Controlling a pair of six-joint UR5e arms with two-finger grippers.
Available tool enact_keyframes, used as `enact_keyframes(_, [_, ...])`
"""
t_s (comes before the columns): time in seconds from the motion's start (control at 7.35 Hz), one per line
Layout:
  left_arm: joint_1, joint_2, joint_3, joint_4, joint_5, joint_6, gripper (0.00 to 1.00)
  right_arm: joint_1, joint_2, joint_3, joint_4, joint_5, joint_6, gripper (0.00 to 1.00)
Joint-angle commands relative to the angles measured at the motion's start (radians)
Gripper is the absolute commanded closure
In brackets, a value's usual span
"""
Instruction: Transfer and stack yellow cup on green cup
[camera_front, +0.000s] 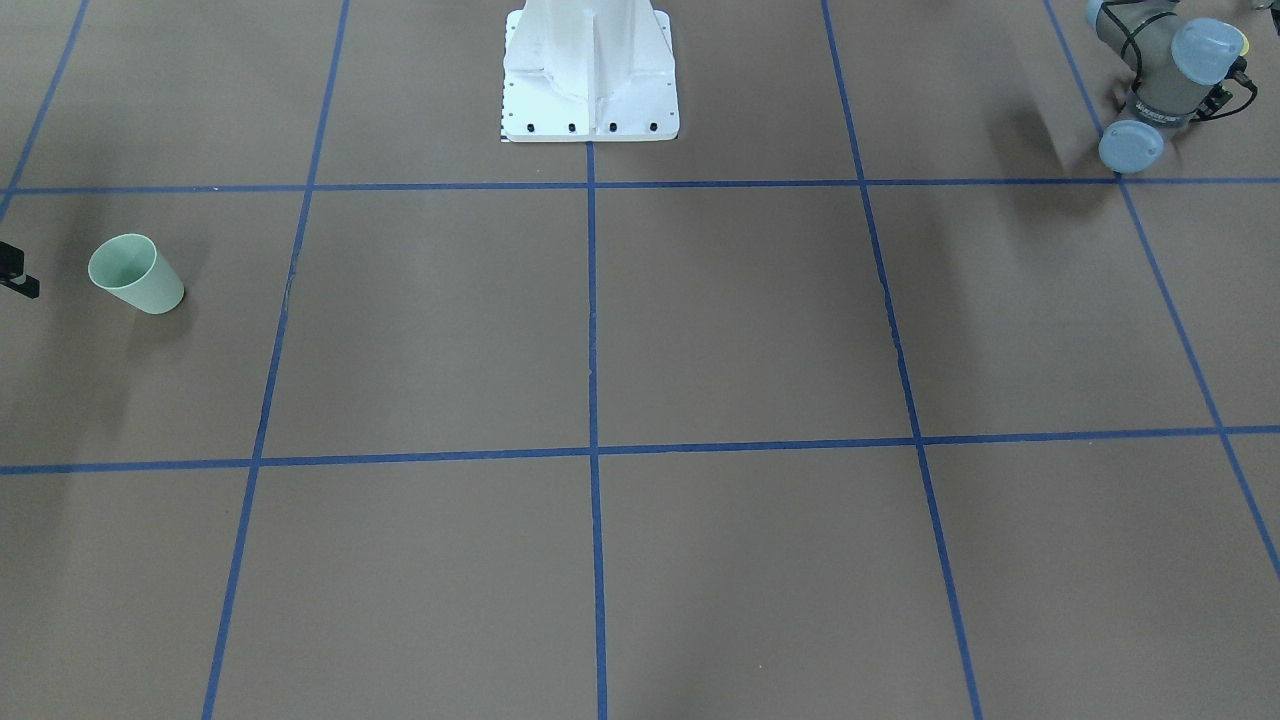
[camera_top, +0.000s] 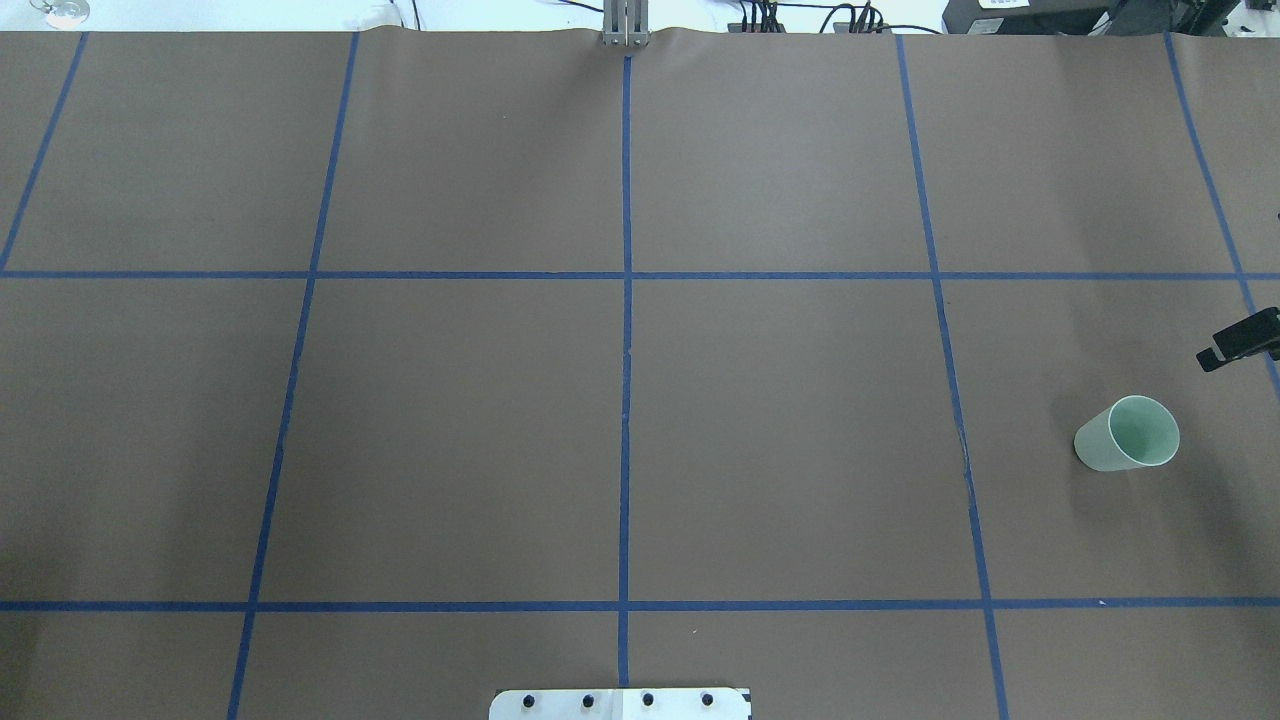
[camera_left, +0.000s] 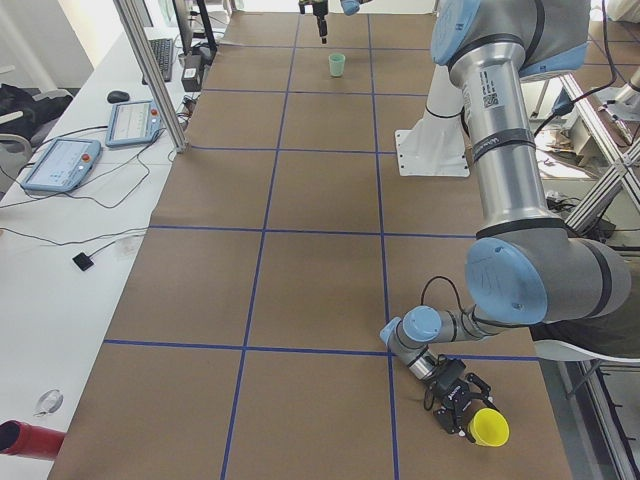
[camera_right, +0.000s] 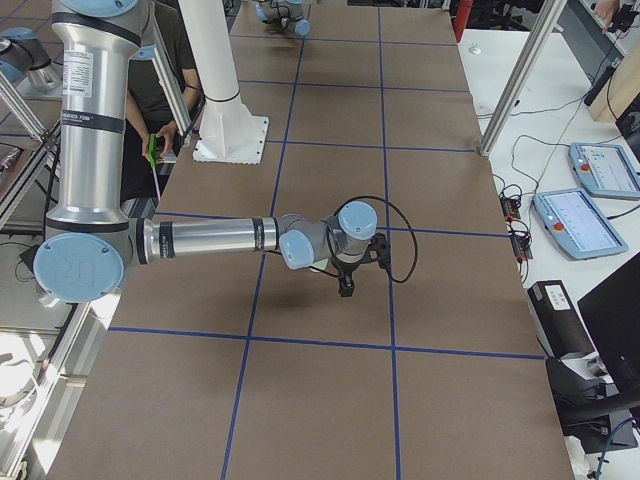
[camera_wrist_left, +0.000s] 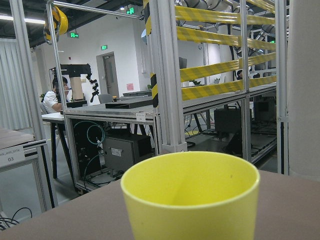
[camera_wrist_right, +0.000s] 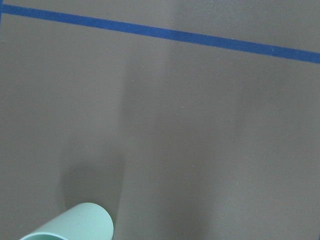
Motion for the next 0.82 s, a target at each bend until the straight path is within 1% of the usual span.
enact_keyframes(0.0, [0.006, 0.002, 0.027, 0.000, -0.002, 0.002, 0.01, 0.000, 0.000, 0.001, 0.000, 0.002, 0.001, 0.00])
enact_keyframes(0.14, [0.008, 0.005, 0.030, 0.000, -0.002, 0.002, 0.01, 0.000, 0.000, 0.001, 0.000, 0.001, 0.001, 0.00])
enact_keyframes(0.27, [0.009, 0.005, 0.028, 0.002, -0.002, 0.000, 0.11, 0.000, 0.000, 0.001, 0.000, 0.001, 0.001, 0.00])
enact_keyframes(0.41, [0.012, 0.007, 0.028, 0.002, -0.002, 0.000, 0.42, 0.000, 0.000, 0.001, 0.000, 0.001, 0.001, 0.00])
enact_keyframes(0.54, [0.014, 0.011, 0.028, 0.003, 0.001, 0.006, 0.66, 0.000, 0.000, 0.001, 0.000, 0.001, 0.001, 0.00])
enact_keyframes(0.68, [0.018, 0.035, 0.030, -0.001, 0.008, 0.015, 0.67, 0.000, 0.000, 0.006, 0.000, 0.001, 0.001, 0.00])
